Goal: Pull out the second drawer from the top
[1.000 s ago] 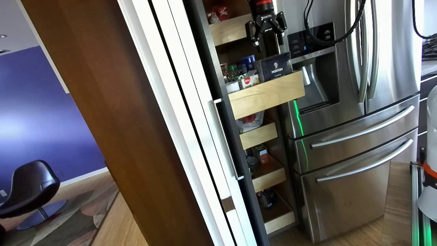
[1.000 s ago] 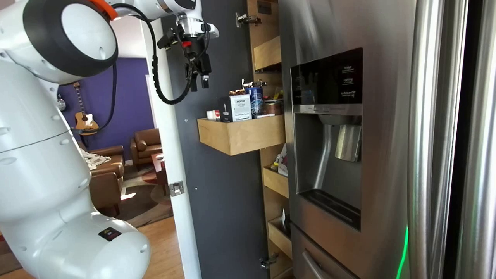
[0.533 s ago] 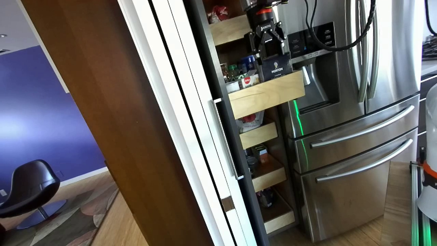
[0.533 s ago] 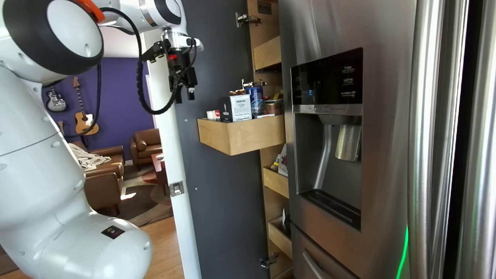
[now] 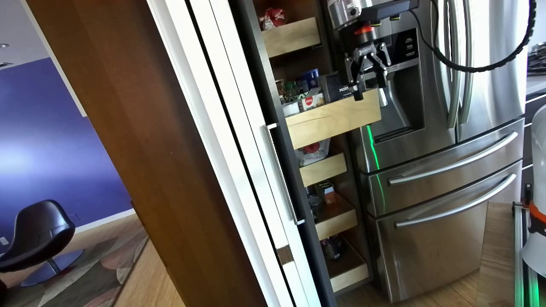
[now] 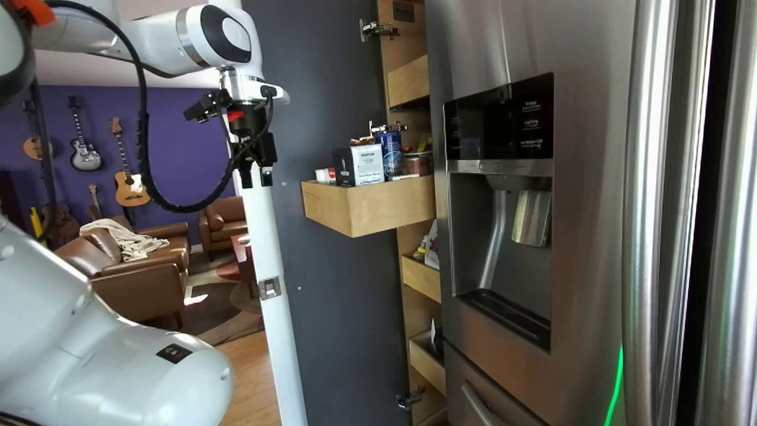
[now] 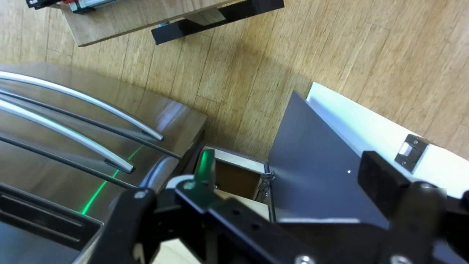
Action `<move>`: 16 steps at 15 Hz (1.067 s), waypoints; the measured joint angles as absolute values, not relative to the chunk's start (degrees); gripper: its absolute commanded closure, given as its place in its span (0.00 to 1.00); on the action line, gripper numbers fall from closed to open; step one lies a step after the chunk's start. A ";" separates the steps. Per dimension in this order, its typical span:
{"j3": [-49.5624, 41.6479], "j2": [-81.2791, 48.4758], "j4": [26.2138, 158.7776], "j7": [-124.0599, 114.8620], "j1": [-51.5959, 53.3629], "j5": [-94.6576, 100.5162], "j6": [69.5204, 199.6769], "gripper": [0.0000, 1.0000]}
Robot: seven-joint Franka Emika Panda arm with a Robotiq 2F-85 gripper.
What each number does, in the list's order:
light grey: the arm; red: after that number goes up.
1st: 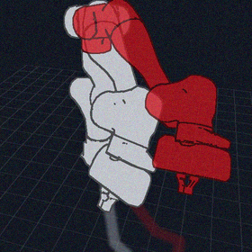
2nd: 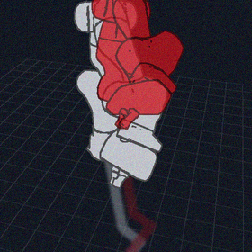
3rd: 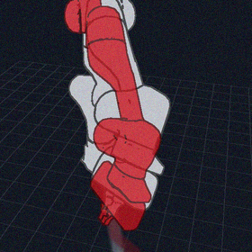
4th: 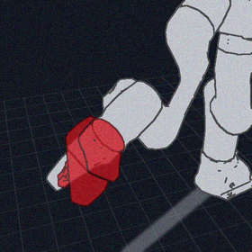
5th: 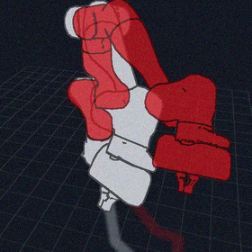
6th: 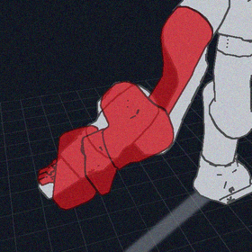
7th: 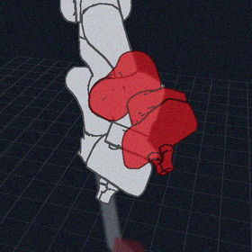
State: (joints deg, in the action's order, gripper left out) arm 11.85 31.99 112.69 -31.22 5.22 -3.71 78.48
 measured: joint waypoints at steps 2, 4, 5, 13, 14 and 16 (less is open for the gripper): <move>11.57 36.28 119.11 -29.66 4.82 -3.57 82.35 0.00; 11.55 39.79 125.81 -28.25 4.55 -3.56 88.09 0.00; 11.51 41.35 129.21 -27.88 4.49 -3.62 91.44 0.00; 8.17 50.59 147.19 -21.30 3.38 -3.71 105.72 0.00; 8.28 50.73 146.99 -21.29 3.26 -3.71 105.49 0.00; 8.43 50.41 146.08 -20.91 3.26 -3.71 104.79 0.00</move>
State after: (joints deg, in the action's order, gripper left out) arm 8.43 50.41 146.08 -20.91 3.26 -3.71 104.79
